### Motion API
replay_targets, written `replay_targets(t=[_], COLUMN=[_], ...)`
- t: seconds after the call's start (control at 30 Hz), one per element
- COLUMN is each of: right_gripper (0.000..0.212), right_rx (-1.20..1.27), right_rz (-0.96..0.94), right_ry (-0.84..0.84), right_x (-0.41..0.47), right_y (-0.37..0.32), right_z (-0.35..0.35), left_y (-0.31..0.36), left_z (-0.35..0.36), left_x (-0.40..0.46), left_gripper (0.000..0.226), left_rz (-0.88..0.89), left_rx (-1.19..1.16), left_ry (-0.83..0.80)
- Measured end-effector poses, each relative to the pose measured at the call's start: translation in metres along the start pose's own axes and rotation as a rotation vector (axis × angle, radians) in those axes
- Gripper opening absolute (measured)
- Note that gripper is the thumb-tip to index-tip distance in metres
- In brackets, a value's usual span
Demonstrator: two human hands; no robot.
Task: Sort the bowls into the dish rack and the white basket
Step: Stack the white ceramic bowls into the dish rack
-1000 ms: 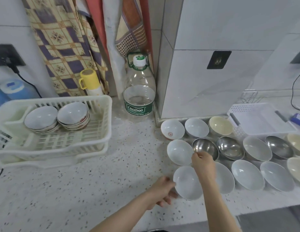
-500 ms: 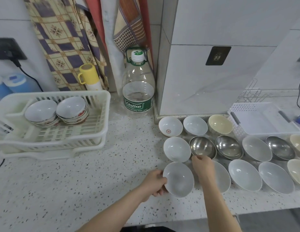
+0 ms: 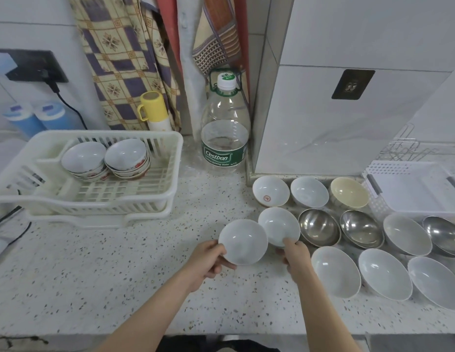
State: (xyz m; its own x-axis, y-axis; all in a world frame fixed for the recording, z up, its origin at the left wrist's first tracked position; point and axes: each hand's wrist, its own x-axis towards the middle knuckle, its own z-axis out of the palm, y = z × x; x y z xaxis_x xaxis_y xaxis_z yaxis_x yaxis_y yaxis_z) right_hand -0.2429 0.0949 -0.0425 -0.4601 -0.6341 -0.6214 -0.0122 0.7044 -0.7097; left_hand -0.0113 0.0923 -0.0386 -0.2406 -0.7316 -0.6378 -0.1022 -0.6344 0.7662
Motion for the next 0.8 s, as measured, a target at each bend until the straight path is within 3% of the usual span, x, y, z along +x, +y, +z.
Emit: replay_targets(t=[0.2,0.4,0.8], right_gripper=[0.027,0.026,0.017], right_rx=[0.183,0.28,0.478], right_rz=[0.06,0.002,-0.183], right_ry=[0.038,0.202,0.24], right_x=[-0.001,-0.014,-0.066], right_y=[0.004,0.004,-0.048], right_z=[0.007,0.019,0.076], left_y=[0.003,0.013,0.062], left_z=[-0.011,-0.036,-0.135], left_x=[-0.003,-0.01,-0.042], left_gripper=[0.028,0.028,0.024], left_rz=[0.004,0.035,0.295], left_rx=[-0.087,-0.125,-0.302], left_ry=[0.036,0.076,0.107])
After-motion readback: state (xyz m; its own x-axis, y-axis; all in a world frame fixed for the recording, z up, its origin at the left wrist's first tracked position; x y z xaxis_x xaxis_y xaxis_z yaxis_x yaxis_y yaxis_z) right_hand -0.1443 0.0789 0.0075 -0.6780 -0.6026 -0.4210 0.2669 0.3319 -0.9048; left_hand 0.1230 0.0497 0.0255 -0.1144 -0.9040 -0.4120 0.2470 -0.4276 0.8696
